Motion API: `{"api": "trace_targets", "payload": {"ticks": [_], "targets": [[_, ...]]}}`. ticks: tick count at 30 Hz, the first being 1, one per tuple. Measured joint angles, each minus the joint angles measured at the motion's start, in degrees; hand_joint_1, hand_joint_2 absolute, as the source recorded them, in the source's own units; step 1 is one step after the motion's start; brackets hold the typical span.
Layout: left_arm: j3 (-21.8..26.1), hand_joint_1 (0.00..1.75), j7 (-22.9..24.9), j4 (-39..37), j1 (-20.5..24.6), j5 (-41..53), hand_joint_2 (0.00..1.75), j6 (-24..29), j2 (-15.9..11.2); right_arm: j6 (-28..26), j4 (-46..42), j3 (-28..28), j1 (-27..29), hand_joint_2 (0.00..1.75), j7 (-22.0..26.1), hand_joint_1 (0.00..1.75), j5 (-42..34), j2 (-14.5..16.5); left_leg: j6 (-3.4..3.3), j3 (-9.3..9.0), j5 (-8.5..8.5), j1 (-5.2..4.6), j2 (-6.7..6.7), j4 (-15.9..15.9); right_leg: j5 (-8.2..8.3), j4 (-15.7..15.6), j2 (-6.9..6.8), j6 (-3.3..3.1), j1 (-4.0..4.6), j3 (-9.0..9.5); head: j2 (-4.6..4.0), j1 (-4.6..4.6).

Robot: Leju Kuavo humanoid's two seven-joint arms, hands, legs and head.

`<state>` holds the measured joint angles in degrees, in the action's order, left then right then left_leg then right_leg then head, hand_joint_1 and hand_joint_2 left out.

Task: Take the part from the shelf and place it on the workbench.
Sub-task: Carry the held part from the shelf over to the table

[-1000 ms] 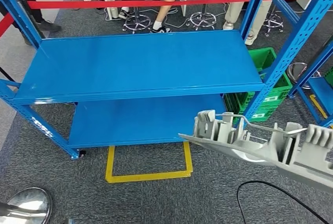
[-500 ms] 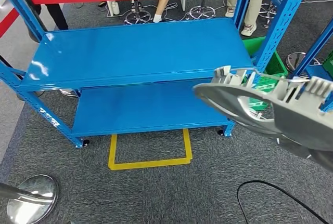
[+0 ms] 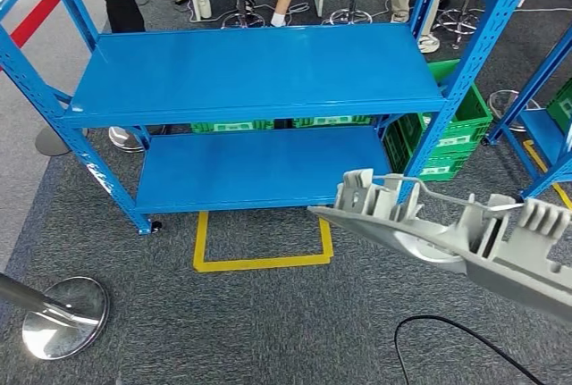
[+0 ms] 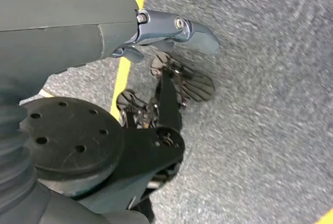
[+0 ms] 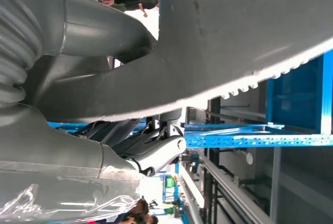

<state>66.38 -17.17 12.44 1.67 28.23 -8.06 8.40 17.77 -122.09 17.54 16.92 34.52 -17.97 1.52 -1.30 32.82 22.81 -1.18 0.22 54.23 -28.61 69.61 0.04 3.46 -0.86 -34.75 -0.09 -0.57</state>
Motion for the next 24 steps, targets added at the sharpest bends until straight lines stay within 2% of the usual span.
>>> {"api": "trace_targets", "payload": {"ticks": [1,2,3,4,6,7,8,9,10,11,12,13,14,15,16,17,18,19,21,22,23,24], "targets": [[0.00,0.00,0.11,0.00,-0.01,0.07,1.75,0.12,0.02,0.33,0.00,0.09,0.07,1.75,0.02,1.75,-0.19,0.03,0.20,0.69,-0.51,-0.09,-0.03,0.22,0.38,-4.50,0.00,-0.14,0.05,3.46,0.00,0.01],[0.00,0.00,0.20,0.00,-0.02,0.14,1.75,0.18,0.04,0.73,0.01,0.22,0.11,1.75,0.03,1.75,-0.39,0.08,0.44,1.19,-0.96,-0.16,-0.06,0.46,0.04,-8.80,0.04,-0.32,0.13,6.49,0.01,-0.05],[0.00,0.00,0.24,0.00,-0.02,0.25,1.75,0.21,0.07,1.15,0.04,0.40,0.15,1.75,0.04,1.75,-0.57,0.15,0.70,1.48,-1.41,-0.20,-0.07,0.64,-0.67,-11.92,0.06,-0.49,0.24,8.41,0.00,-0.03],[0.00,0.00,0.24,0.00,-0.04,0.37,1.75,0.22,0.09,1.54,0.08,0.63,0.18,1.75,0.05,1.75,-0.70,0.24,0.99,1.70,-1.88,-0.20,-0.08,0.73,-1.27,-13.60,0.10,-0.76,0.41,9.20,0.01,0.01],[0.01,0.00,0.23,0.00,-0.16,0.57,1.75,0.20,0.13,2.27,0.18,1.06,0.27,1.75,0.05,1.75,-0.85,0.48,1.66,2.10,-2.39,-0.04,-0.11,0.82,-0.60,-13.88,0.05,-1.65,0.49,8.29,0.00,0.11],[0.01,0.00,0.23,0.00,-0.25,0.63,1.75,0.17,0.15,2.70,0.22,1.21,0.25,1.75,0.04,1.75,-0.87,0.60,2.07,2.51,-1.41,0.03,-0.14,1.36,-0.03,-13.84,-0.01,-2.20,0.44,7.70,0.01,0.05],[0.02,0.00,0.23,0.00,-0.36,0.70,1.75,0.13,0.16,3.18,0.25,1.33,0.24,1.75,0.04,1.75,-0.88,0.72,2.48,3.15,0.71,0.12,-0.17,2.88,0.65,-13.88,-0.08,-2.66,0.33,6.98,0.00,-0.09],[0.02,0.00,0.23,0.00,-0.41,0.80,1.75,0.08,0.19,3.62,0.28,1.45,0.23,1.75,0.04,1.75,-0.89,0.85,2.87,4.08,3.83,0.27,-0.20,5.68,1.39,-13.88,-0.12,-2.95,0.27,6.22,0.00,-0.22],[0.02,0.00,0.23,0.00,-0.42,0.92,1.75,0.03,0.23,3.96,0.30,1.56,0.24,1.75,0.04,1.75,-0.89,0.96,3.17,5.16,7.07,0.40,-0.20,9.44,2.15,-13.84,-0.12,-3.11,0.26,5.36,0.00,-0.36],[0.02,0.00,0.23,0.00,-0.40,1.04,1.75,-0.01,0.27,4.25,0.31,1.69,0.25,1.75,0.04,1.75,-0.88,1.07,3.39,6.07,9.48,0.55,-0.20,13.46,2.94,-13.79,-0.11,-3.11,0.25,4.41,0.00,-0.42],[0.02,0.00,0.23,0.00,-0.35,1.15,1.75,-0.03,0.29,4.45,0.33,1.81,0.26,1.75,0.04,1.75,-0.88,1.17,3.54,6.47,10.49,0.69,-0.20,16.56,3.71,-13.70,-0.12,-3.03,0.24,3.45,0.00,-0.43],[0.02,0.00,0.23,0.00,-0.33,1.21,1.75,-0.04,0.31,4.61,0.36,1.93,0.26,1.75,0.04,1.75,-0.87,1.25,3.65,6.05,10.04,0.81,-0.19,17.99,4.40,-13.57,-0.13,-2.88,0.21,2.44,0.00,-0.43],[0.02,0.00,0.23,0.00,-0.32,1.23,1.75,-0.05,0.31,4.73,0.40,2.05,0.26,1.75,0.04,1.75,-0.87,1.32,3.74,4.63,8.57,0.93,-0.19,17.44,5.04,-13.43,-0.14,-2.70,0.16,1.47,0.00,-0.44],[0.02,0.00,0.23,0.00,-0.30,1.26,1.75,-0.05,0.31,4.80,0.44,2.17,0.25,1.75,0.04,1.75,-0.87,1.37,3.79,2.24,6.87,1.05,-0.20,14.89,5.64,-13.27,-0.15,-2.50,0.09,0.60,0.00,-0.44],[0.02,0.00,0.23,0.00,-0.27,1.31,1.75,-0.05,0.32,4.89,0.46,2.34,0.25,1.75,0.04,1.75,-0.86,1.42,3.82,-0.99,5.81,1.16,-0.22,10.94,6.22,-13.11,-0.14,-2.25,0.10,-0.17,0.00,-0.46],[0.02,0.00,0.21,0.00,-0.19,1.40,1.75,-0.06,0.37,4.98,0.48,2.52,0.25,1.75,0.04,1.75,-0.86,1.46,3.68,-4.32,5.63,1.23,-0.30,6.29,6.73,-12.95,-0.10,-1.98,0.14,-0.82,0.00,-0.48],[0.02,0.00,0.17,0.00,-0.10,1.50,1.75,-0.09,0.43,5.07,0.48,2.71,0.25,1.75,0.04,1.75,-0.86,1.50,3.38,-6.74,6.05,1.25,-0.37,2.55,7.27,-12.83,-0.08,-1.68,0.21,-1.31,0.00,-0.46],[0.02,0.00,0.13,0.00,-0.04,1.60,1.75,-0.12,0.49,5.18,0.48,2.90,0.25,1.75,0.03,1.75,-0.85,1.54,3.00,-8.13,6.62,1.20,-0.42,0.16,7.80,-12.83,-0.05,-1.37,0.27,-1.64,0.00,-0.46],[0.02,0.00,0.07,0.00,-0.12,1.72,1.75,-0.18,0.57,5.43,0.48,3.20,0.30,1.75,0.01,1.75,-0.85,1.67,1.94,-7.99,6.59,1.09,-0.27,-0.83,8.72,-12.96,0.01,-0.71,0.12,-2.02,0.00,-0.45],[0.03,0.00,0.05,0.00,-0.19,1.73,1.75,-0.18,0.57,5.54,0.48,3.38,0.35,1.75,0.01,1.75,-0.85,1.72,1.41,-7.67,6.19,1.08,-0.03,-0.79,8.36,-12.56,0.02,-0.42,0.00,-2.38,0.00,-0.42],[0.03,0.00,0.04,0.00,-0.25,1.72,1.75,-0.19,0.57,5.64,0.48,3.55,0.40,1.75,0.00,1.75,-0.85,1.76,0.89,-7.33,5.75,1.10,0.23,-0.80,7.18,-11.09,0.03,-0.15,-0.09,-3.08,0.00,-0.32],[0.04,0.00,0.00,0.00,-0.28,1.73,1.75,-0.25,0.58,5.71,0.49,3.74,0.43,1.75,-0.02,1.75,-0.84,1.78,0.47,-6.97,5.31,1.11,0.54,-0.82,5.18,-8.31,0.03,0.06,-0.15,-4.23,0.00,-0.19]]}}
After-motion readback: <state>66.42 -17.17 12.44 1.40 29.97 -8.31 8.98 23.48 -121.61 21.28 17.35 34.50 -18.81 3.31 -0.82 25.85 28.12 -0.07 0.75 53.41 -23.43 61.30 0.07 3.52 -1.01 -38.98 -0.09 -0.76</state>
